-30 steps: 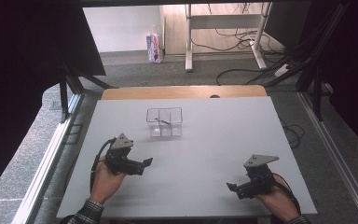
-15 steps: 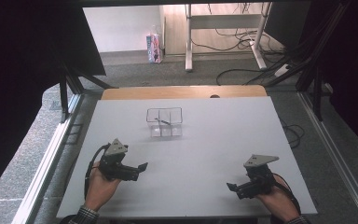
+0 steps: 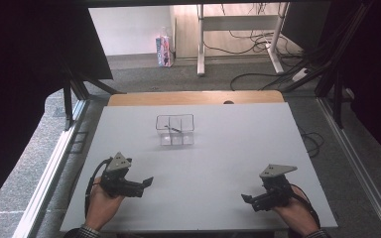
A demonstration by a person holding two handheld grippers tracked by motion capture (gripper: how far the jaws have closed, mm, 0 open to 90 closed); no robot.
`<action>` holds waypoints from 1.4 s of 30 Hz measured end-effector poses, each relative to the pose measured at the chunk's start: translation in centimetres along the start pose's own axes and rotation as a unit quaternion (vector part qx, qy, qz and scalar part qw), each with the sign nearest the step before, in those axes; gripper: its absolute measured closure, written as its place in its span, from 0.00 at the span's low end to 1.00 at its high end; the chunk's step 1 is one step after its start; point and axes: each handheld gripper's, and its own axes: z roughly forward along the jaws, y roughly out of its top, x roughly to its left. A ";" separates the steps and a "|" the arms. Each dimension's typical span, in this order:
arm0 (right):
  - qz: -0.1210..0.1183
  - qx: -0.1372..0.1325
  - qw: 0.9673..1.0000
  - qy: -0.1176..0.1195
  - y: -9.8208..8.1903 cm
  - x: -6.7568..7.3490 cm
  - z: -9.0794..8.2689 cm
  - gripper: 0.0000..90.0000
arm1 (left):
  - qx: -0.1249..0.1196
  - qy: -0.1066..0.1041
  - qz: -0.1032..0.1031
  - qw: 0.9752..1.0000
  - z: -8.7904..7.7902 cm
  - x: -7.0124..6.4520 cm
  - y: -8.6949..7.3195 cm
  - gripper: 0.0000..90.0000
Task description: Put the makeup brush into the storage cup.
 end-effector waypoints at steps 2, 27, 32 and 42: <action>0.000 0.000 1.000 0.000 0.0 0.0 0.0 0.00 | 0.002 0.003 0.000 1.000 -0.2 0.0 -0.2 0.00; 0.002 0.002 1.000 -0.004 0.0 -0.1 0.0 0.00 | -0.004 0.028 -0.011 1.000 -2.5 0.2 -2.7 0.00; 0.002 0.002 1.000 -0.005 -0.1 -0.1 0.0 0.00 | -0.003 0.032 -0.012 0.999 -2.8 0.3 -3.2 0.00; 0.005 0.001 1.000 -0.006 -0.1 -0.1 0.0 0.00 | 0.008 0.052 -0.017 0.998 -3.4 0.6 -4.3 0.00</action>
